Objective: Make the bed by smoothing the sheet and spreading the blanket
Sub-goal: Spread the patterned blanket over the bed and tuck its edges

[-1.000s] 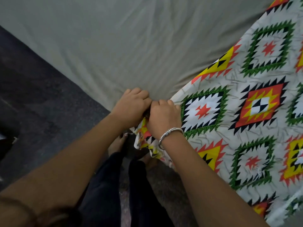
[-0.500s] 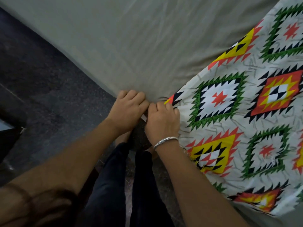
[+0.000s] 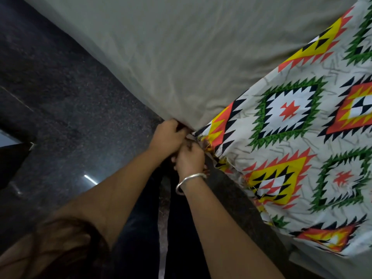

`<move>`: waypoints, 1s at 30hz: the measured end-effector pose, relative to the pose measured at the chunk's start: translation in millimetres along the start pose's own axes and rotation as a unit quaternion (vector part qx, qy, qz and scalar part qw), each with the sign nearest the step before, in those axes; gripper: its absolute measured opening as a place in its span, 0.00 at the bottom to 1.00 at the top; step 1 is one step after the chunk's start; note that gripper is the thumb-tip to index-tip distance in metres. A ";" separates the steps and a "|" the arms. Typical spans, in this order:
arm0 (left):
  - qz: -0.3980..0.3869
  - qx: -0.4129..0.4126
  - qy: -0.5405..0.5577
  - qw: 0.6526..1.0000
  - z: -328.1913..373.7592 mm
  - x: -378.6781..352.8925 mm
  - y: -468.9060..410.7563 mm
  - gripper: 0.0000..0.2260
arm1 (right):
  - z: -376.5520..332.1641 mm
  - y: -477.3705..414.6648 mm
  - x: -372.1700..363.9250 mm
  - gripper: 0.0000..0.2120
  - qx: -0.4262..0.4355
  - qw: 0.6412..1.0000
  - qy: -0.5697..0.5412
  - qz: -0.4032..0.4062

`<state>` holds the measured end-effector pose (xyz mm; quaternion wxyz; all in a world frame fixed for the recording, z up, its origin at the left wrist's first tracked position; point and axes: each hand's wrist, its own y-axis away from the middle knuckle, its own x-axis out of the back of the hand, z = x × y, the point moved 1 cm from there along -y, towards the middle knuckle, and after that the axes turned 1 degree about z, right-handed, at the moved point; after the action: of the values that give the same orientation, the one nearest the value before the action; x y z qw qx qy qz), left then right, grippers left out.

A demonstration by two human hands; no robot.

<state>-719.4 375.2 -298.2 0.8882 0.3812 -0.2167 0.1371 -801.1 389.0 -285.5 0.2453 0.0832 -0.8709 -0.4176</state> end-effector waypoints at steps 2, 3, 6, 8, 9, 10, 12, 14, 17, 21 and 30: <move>0.027 0.034 0.090 0.995 2.7 -4.3 -6.2 0.08 | -7.6 -11.5 -4.2 0.12 -0.121 0.968 -0.218 0.033; 0.035 0.048 0.121 0.991 4.3 -4.6 -7.1 0.06 | -11.4 -17.8 -7.5 0.12 -0.170 0.937 -0.302 0.041; 0.042 0.074 0.177 0.981 7.6 -5.5 -7.3 0.03 | -18.6 -25.9 -15.9 0.07 -0.222 0.885 -0.405 0.057; 0.043 0.087 0.216 0.972 8.3 -7.7 -4.7 0.05 | -18.0 -23.7 -20.9 0.06 -0.212 0.884 -0.408 0.080; 0.040 0.093 0.243 0.965 9.0 -8.5 -3.4 0.06 | -16.8 -24.9 -22.6 0.06 -0.209 0.884 -0.407 0.095; 0.040 0.098 0.263 0.959 8.5 -9.6 -3.8 0.06 | -16.9 -25.4 -23.1 0.07 -0.203 0.882 -0.414 0.098; 0.043 0.095 0.261 0.960 6.4 -10.9 -5.1 0.06 | -14.6 -29.2 -19.2 0.09 -0.195 0.873 -0.437 0.094; 0.050 0.081 0.237 0.967 1.6 -13.1 -5.4 0.05 | -12.7 -33.0 -14.9 0.09 -0.186 0.903 -0.381 0.066; 0.048 0.082 0.193 0.977 -7.8 -17.8 -5.0 0.12 | -11.0 -35.2 -12.6 0.16 -0.211 0.942 -0.259 0.022; 0.057 0.075 0.162 0.982 -3.8 -20.1 -7.3 0.15 | -18.1 -46.3 -20.8 0.19 -0.249 0.943 -0.221 -0.003; 0.281 -0.307 0.000 0.909 34.8 36.5 7.3 0.08 | -75.4 0.9 18.7 0.09 0.271 0.960 -0.065 0.027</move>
<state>-700.4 357.3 -254.4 0.8862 0.0129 -0.3460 0.3080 -779.7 331.3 -238.1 0.1677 0.0953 -0.9674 -0.1641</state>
